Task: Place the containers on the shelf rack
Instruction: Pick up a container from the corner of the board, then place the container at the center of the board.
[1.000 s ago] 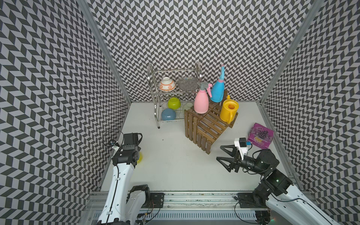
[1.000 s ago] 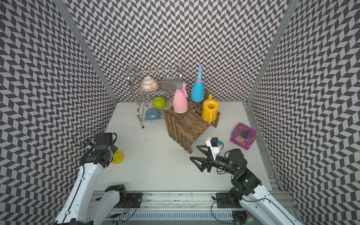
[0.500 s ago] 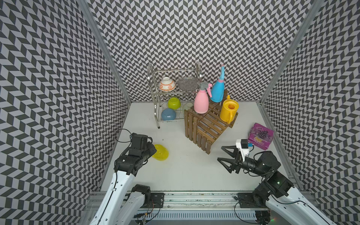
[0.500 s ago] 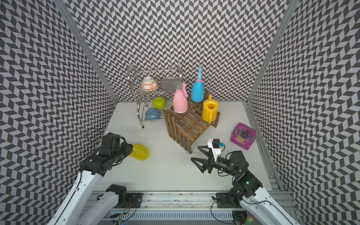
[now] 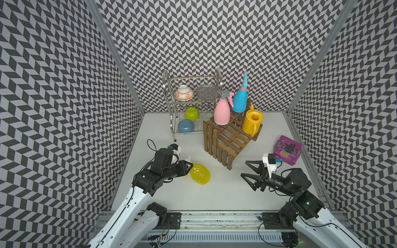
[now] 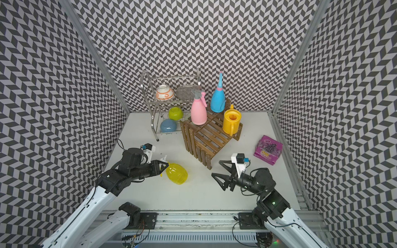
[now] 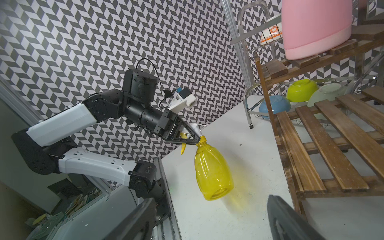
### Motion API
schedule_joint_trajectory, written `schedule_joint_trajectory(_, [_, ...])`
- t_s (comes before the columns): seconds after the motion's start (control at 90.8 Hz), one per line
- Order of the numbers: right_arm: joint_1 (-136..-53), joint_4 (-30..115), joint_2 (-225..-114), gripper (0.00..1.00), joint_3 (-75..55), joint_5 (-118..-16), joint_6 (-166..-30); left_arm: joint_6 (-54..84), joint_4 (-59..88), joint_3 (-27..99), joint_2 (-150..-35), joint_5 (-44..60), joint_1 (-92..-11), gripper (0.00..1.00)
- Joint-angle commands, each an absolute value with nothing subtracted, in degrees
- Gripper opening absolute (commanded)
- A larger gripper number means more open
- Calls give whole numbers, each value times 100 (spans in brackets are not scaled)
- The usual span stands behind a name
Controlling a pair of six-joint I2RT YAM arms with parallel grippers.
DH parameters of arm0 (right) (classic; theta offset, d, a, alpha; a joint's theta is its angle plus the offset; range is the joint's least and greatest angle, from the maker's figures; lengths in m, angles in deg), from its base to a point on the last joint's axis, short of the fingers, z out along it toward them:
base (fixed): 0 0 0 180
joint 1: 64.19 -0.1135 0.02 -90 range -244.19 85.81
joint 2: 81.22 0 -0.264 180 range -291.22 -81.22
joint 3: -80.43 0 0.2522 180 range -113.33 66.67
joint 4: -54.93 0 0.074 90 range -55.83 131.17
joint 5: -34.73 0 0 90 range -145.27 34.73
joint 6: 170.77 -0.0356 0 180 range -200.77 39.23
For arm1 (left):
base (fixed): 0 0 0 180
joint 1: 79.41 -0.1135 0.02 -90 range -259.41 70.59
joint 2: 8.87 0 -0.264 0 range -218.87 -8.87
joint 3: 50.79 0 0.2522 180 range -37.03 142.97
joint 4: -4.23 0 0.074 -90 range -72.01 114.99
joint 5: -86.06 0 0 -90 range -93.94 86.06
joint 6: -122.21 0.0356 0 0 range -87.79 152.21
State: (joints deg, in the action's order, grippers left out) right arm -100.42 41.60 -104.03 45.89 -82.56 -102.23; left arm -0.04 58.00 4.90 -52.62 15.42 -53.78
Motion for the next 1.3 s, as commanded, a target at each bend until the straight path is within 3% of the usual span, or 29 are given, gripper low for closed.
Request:
schedule_joint_trajectory(0.0, [-10049, 4587, -10648, 87, 4597, -8331, -10570, 595, 4985, 391, -5117, 2115, -5012, 0])
schedule_joint_trajectory(0.275, [-10033, 4789, -10942, 87, 4531, -8579, -10643, 1164, 4786, 442, -5448, 2220, -4323, 0])
schedule_joint_trajectory(0.441, [-10027, 4741, -10842, 87, 4514, -8460, -10595, 1301, 4631, 864, -5825, 1768, -3606, 0])
schedule_joint_trajectory(0.683, [-10022, 4474, -10378, 87, 4457, -7944, -10366, 2821, 4874, 1766, -6786, 1194, -2605, 0])
schedule_joint_trajectory(0.947, [-10023, 4146, -9950, 89, 4602, -7688, -10117, 5505, 5748, 2196, -7597, 963, -2370, 0])
schedule_joint_trajectory(1.289, [-10020, 4233, -10137, 89, 4610, -7803, -10039, 6350, 5755, 2356, -8276, 957, -2351, 0])
